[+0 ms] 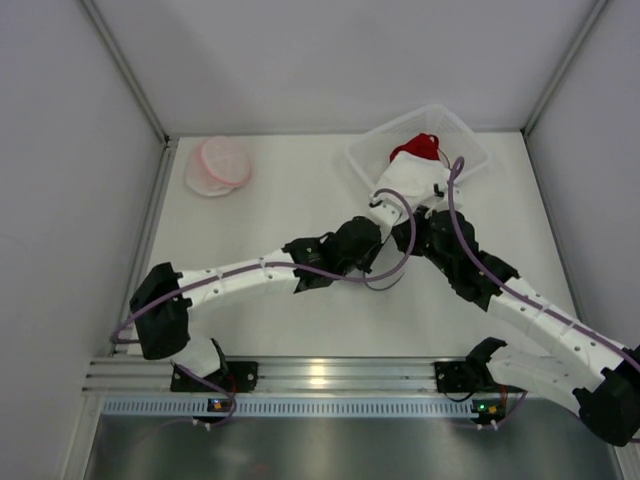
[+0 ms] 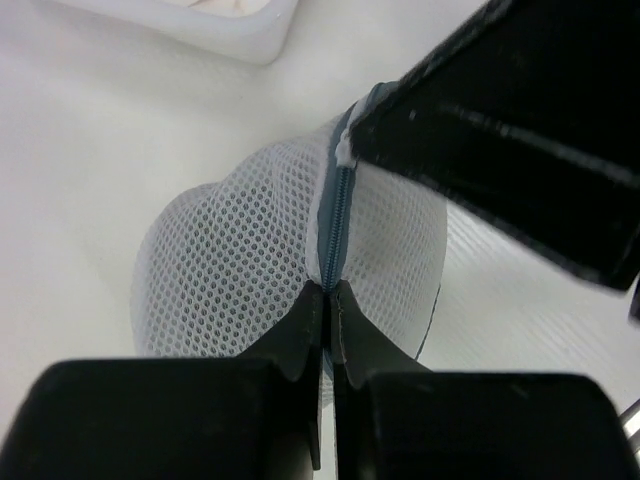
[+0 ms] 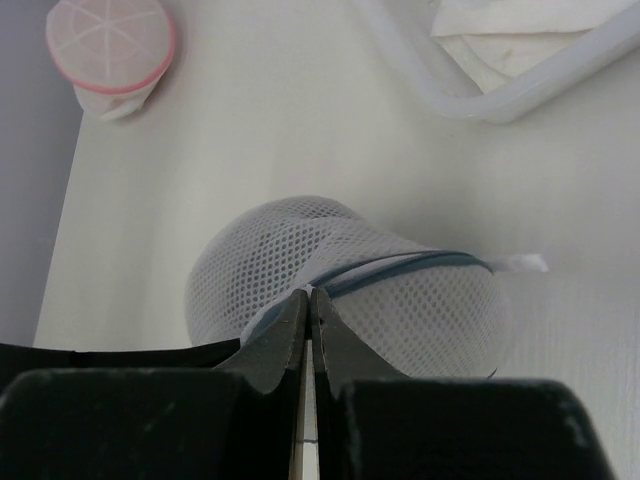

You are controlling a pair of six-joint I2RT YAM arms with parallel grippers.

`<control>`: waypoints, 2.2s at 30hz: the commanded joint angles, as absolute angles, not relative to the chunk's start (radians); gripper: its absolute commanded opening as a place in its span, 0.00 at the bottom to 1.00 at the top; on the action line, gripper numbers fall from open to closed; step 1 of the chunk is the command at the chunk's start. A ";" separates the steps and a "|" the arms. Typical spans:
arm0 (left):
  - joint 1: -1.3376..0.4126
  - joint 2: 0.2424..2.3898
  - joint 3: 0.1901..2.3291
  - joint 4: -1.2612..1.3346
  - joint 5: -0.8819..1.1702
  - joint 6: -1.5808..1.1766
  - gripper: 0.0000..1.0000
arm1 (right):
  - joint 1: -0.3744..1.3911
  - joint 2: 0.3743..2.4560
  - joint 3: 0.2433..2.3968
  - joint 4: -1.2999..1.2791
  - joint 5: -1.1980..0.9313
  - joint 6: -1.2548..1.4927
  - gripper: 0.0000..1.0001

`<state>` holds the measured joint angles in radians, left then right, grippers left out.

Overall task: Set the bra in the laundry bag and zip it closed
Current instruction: Zip the laundry bag at the center of the board, then place the laundry bag at the corner of the board.

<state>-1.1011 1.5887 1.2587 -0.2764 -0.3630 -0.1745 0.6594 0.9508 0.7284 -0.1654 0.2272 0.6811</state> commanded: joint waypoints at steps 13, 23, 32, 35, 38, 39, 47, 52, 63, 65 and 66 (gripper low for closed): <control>-1.098 0.962 0.701 0.087 -0.488 -0.334 0.00 | 0.660 0.930 0.744 -0.207 0.336 0.710 0.00; -1.097 0.971 0.721 0.044 -0.626 -0.368 0.00 | 0.660 0.870 0.704 -0.239 0.269 0.698 0.00; -0.852 1.121 0.962 -0.027 -0.401 -0.626 0.00 | 0.657 1.002 1.080 -0.462 0.244 0.566 0.77; -0.700 1.164 1.049 -0.043 -0.284 -0.640 0.00 | 0.624 0.988 1.108 -0.482 0.244 0.543 0.84; -0.588 1.222 1.117 -0.064 -0.262 -0.635 0.00 | 0.574 0.965 1.082 -0.482 0.206 0.548 0.86; -0.530 1.233 1.136 -0.048 -0.243 -0.641 0.00 | 0.563 0.956 1.069 -0.480 0.196 0.554 0.86; -0.292 1.258 1.109 0.015 -0.245 -0.686 0.00 | 0.528 0.928 0.931 -0.439 0.110 0.595 0.92; -0.028 1.172 0.921 0.181 -0.027 -0.805 0.00 | 0.525 0.940 0.919 -0.419 0.092 0.566 0.97; 0.219 1.055 0.824 0.210 0.141 -0.744 0.00 | 0.522 1.012 0.946 -0.414 0.066 0.541 0.98; 0.247 1.066 0.793 0.250 0.188 -0.749 0.00 | 0.519 1.017 0.943 -0.410 0.063 0.541 0.98; 0.255 1.084 0.784 0.271 0.221 -0.762 0.00 | 0.518 1.026 0.943 -0.403 0.055 0.541 0.98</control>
